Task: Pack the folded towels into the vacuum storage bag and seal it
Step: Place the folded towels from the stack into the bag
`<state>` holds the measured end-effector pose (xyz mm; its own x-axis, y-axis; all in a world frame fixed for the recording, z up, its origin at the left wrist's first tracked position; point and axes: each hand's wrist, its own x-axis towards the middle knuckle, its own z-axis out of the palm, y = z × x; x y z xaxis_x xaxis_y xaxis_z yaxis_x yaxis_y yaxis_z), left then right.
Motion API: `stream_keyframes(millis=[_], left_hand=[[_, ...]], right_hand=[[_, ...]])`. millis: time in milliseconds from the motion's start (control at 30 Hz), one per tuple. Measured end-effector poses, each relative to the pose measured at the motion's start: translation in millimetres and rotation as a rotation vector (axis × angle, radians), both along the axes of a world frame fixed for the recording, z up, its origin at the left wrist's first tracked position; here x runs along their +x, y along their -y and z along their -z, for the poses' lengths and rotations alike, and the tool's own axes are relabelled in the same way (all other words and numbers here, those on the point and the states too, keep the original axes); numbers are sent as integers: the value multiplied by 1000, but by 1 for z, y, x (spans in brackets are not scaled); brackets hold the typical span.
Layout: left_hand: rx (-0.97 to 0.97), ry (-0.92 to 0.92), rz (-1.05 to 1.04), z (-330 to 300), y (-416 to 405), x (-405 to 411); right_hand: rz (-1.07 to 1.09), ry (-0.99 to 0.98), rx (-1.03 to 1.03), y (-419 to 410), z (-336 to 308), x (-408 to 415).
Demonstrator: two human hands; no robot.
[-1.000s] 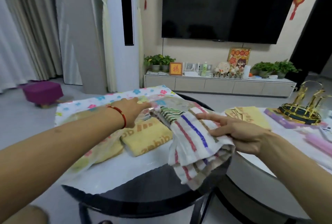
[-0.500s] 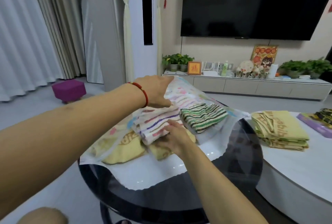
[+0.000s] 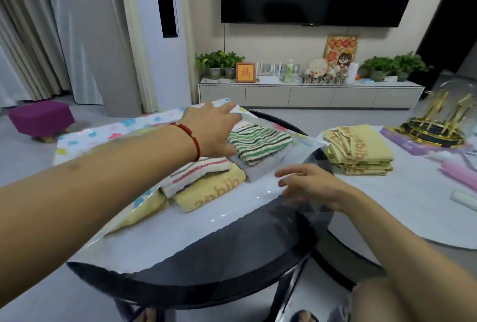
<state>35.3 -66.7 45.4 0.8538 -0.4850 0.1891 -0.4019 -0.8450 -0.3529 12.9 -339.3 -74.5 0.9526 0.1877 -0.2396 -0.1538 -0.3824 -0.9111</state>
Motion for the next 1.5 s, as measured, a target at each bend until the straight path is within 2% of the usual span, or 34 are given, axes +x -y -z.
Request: stream_keyframes(millis=[100, 267, 467, 600, 800, 900, 967, 1067, 1267, 1500], left_hand=[[15, 38, 45, 14, 29, 10], [19, 18, 99, 33, 74, 30], [23, 15, 159, 47, 110, 58], [11, 10, 173, 50, 122, 73], [52, 28, 186, 51, 127, 81], [58, 11, 164, 50, 127, 78], [64, -4, 135, 48, 127, 74], [56, -35, 88, 42, 119, 66], [17, -91, -2, 24, 81, 34], [-29, -135, -86, 17, 17, -19]], right_hand=[[204, 103, -19, 67, 5, 4], [576, 321, -346, 158, 13, 40], [615, 457, -655, 223, 35, 101], [603, 385, -671, 247, 42, 144], [587, 172, -727, 262, 43, 170], [578, 226, -674, 261, 35, 167], [596, 294, -478, 259, 28, 160], [593, 295, -69, 244, 14, 132], [414, 277, 286, 213, -33, 49], [41, 161, 269, 137, -91, -43]])
